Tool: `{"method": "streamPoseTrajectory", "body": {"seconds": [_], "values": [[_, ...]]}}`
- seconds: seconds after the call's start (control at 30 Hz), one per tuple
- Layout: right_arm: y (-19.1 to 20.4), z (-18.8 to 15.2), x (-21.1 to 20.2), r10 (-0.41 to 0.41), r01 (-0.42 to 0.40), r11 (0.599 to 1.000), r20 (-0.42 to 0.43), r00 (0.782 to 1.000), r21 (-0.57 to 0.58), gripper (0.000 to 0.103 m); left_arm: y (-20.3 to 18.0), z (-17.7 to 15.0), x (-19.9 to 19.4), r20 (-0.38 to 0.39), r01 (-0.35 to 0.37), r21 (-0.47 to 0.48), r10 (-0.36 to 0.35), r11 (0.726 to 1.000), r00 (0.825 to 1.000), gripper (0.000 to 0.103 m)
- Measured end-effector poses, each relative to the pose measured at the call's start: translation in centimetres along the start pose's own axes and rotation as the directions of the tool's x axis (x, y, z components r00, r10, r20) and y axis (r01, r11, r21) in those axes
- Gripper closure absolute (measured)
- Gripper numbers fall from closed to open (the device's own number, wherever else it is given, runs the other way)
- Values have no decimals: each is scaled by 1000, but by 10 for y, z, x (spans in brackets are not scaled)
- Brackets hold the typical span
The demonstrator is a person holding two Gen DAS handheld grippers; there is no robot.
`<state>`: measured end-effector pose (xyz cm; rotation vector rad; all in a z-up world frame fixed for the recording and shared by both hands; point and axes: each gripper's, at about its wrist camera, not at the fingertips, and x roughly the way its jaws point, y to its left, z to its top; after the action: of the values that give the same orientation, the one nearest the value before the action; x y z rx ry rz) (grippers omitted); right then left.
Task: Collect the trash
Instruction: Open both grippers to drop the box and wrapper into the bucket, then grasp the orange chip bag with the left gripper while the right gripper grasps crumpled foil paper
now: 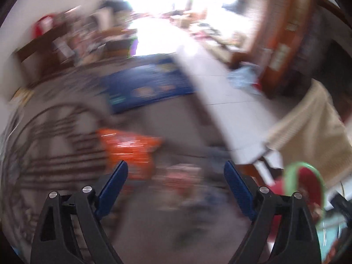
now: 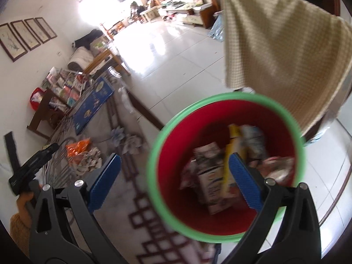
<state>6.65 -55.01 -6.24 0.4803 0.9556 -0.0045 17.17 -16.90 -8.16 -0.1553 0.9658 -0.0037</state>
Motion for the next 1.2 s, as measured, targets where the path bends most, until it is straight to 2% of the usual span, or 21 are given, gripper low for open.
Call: {"method": "streamPoseTrajectory", "body": {"seconds": [0.1,0.3,0.37,0.43,0.5,0.6,0.67,0.77,0.97,1.2], "values": [[30,-7,16,15,-16,999,-32,999,-29,6,37,8,33,-86,-23,-35,20,999,996,18],[86,-22,41,28,-32,998,-79,997,-60,6,55,22,85,-172,2,-8,-4,1000,985,18],[107,-29,50,25,-32,997,-94,995,-77,6,57,25,102,-231,60,-15,-62,998,971,18],[122,-34,57,25,-34,996,-102,994,-88,6,56,23,115,-280,65,3,-61,998,958,18],[141,-36,63,25,-37,994,-112,993,-106,6,62,19,122,-306,88,-3,-85,996,948,29],[170,-39,77,19,-40,987,-134,991,-153,6,74,14,113,-278,130,-36,-135,991,951,37],[188,-41,90,10,-40,980,-156,988,-193,6,87,10,95,-232,159,-67,-171,985,958,40],[209,-44,111,14,-59,972,-195,981,-228,6,105,-2,63,-168,173,-76,-184,982,968,40],[242,-45,166,26,-93,970,-282,959,-225,6,130,-31,-8,-94,130,-57,-135,990,986,40],[267,-51,206,-32,-61,956,-310,950,-286,6,154,-38,-37,-36,55,-24,-56,998,998,39]]}}
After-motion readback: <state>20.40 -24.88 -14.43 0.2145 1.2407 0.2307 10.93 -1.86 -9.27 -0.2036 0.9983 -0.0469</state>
